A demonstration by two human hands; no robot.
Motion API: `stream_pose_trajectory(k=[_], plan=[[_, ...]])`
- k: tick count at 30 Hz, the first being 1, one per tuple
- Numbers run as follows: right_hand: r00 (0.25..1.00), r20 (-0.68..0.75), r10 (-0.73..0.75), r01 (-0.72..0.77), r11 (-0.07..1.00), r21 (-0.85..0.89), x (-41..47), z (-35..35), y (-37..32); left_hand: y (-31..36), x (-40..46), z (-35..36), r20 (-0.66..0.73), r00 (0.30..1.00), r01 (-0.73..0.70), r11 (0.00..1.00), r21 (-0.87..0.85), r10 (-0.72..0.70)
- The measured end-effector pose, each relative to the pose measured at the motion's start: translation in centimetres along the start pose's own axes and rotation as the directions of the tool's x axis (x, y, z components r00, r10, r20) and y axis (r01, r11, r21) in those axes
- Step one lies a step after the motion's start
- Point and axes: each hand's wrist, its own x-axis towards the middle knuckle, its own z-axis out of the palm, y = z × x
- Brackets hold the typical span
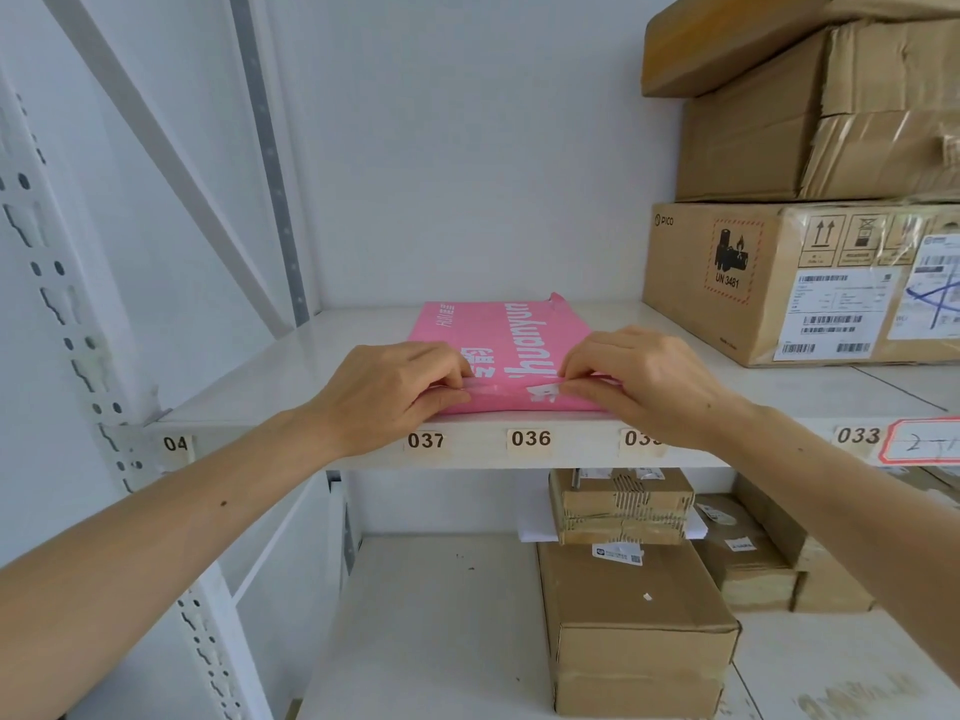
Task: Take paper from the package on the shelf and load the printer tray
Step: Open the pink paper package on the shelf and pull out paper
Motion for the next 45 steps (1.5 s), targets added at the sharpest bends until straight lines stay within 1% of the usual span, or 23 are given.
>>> stream_pose_trajectory(k=[6, 9, 17, 20, 23, 26, 28, 30, 33, 34, 36, 38, 40, 45], plan=[[0.998, -0.002, 0.059, -0.059, 0.998, 0.013, -0.1, 0.2, -0.1, 0.0, 0.3, 0.0, 0.039, 0.998, 0.046, 0.998, 0.038, -0.048], [0.996, 0.005, 0.084, -0.084, 0.996, 0.025, -0.1, 0.2, 0.0, 0.1, 0.5, -0.1, 0.056, 0.996, 0.061, 0.998, 0.026, -0.062], [0.995, 0.001, 0.100, -0.100, 0.993, 0.057, -0.1, 0.1, 0.1, 0.2, 0.6, -0.1, 0.048, 0.996, 0.070, 0.997, 0.012, -0.071], [0.985, -0.038, 0.168, -0.160, 0.974, 0.163, -0.3, 0.1, 0.3, 0.1, 0.7, -0.2, 0.060, 0.986, 0.158, 0.986, -0.050, -0.155], [0.985, -0.028, 0.172, -0.166, 0.975, 0.150, -0.1, 0.0, 0.2, 0.2, 1.0, -0.4, 0.098, 0.974, 0.210, 0.976, -0.065, -0.203], [0.978, -0.052, 0.204, -0.190, 0.962, 0.197, -0.2, -0.1, 0.2, 0.4, 1.2, -0.7, 0.097, 0.964, 0.259, 0.958, -0.122, -0.248], [0.971, -0.096, 0.220, -0.197, 0.959, 0.203, -0.4, 0.2, 0.1, 0.6, 1.1, -0.7, 0.076, 0.970, 0.241, 0.963, -0.119, -0.233], [0.970, -0.124, 0.207, -0.182, 0.966, 0.186, -0.4, 0.4, -0.2, 0.5, 1.0, -0.5, 0.075, 0.981, 0.188, 0.977, -0.106, -0.180], [0.987, -0.140, 0.080, -0.069, 0.994, 0.081, -0.2, 0.6, -0.7, -0.1, 1.0, -0.3, 0.130, 0.989, 0.083, 0.988, -0.129, -0.066], [0.991, -0.128, 0.031, -0.026, 0.999, 0.042, -0.2, 0.8, -0.8, -0.2, 1.1, -0.3, 0.142, 0.989, 0.062, 0.989, -0.136, -0.042], [0.995, -0.099, -0.002, 0.001, 1.000, -0.006, -0.1, 1.1, -1.0, 0.0, 1.3, -0.4, 0.150, 0.988, 0.051, 0.988, -0.144, -0.029], [0.997, -0.078, 0.026, -0.028, 0.999, -0.023, -0.2, 1.5, -1.2, 0.3, 1.4, -0.4, 0.148, 0.987, 0.089, 0.983, -0.161, -0.065], [0.997, -0.054, 0.059, -0.060, 0.998, -0.003, -0.2, 1.8, -1.4, 0.5, 1.5, -0.3, 0.141, 0.981, 0.159, 0.967, -0.199, -0.132], [0.993, -0.012, 0.114, -0.111, 0.983, 0.147, -0.1, 1.6, -2.2, 1.1, 1.8, -0.2, 0.094, 0.966, 0.258, 0.922, -0.287, -0.241]])
